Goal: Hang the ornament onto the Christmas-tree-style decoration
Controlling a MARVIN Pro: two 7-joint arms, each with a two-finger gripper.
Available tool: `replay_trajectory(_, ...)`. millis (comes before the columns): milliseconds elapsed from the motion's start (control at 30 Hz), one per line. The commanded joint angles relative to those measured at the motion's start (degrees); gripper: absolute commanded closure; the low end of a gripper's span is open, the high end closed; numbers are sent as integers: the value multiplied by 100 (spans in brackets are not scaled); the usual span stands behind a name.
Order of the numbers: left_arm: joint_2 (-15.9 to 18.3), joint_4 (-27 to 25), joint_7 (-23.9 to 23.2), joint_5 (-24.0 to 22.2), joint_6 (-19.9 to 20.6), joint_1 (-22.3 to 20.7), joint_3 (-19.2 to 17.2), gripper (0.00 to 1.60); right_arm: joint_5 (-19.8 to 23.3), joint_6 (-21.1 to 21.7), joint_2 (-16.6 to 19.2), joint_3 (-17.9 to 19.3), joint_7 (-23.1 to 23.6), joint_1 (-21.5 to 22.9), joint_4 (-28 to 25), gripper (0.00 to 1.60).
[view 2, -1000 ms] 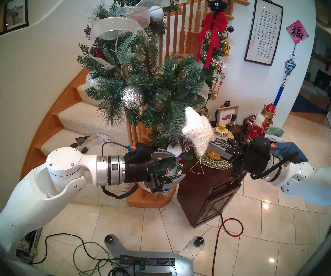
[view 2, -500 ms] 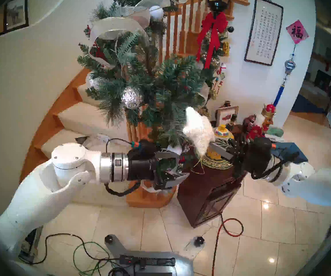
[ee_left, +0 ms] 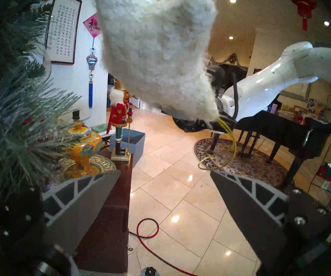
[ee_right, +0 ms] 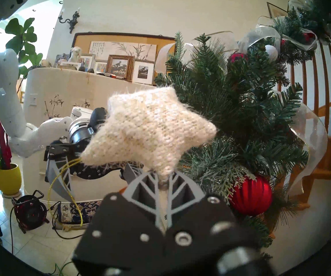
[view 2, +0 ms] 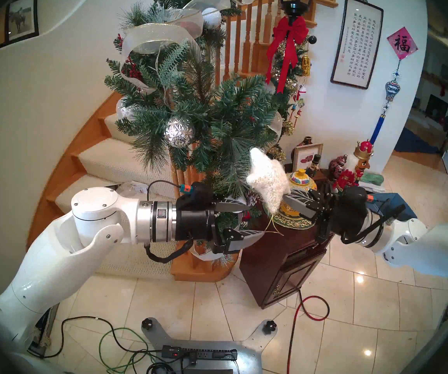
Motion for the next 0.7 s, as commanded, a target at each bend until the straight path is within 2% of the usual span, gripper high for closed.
replay_trajectory(0,-137,-15,-85,-135,81,-136,18,0,93,-8,-268,-228,421,410,-50,160)
replay_trajectory(400,-105,-23,-229,-209,288,-141,3,0,277,-8,-736,-978,423,942,-198,160)
replay_trajectory(667,-97,-13,-321,-223,391,-99,24,0,545,-8,-1153,-1653,397,1487,-437,160)
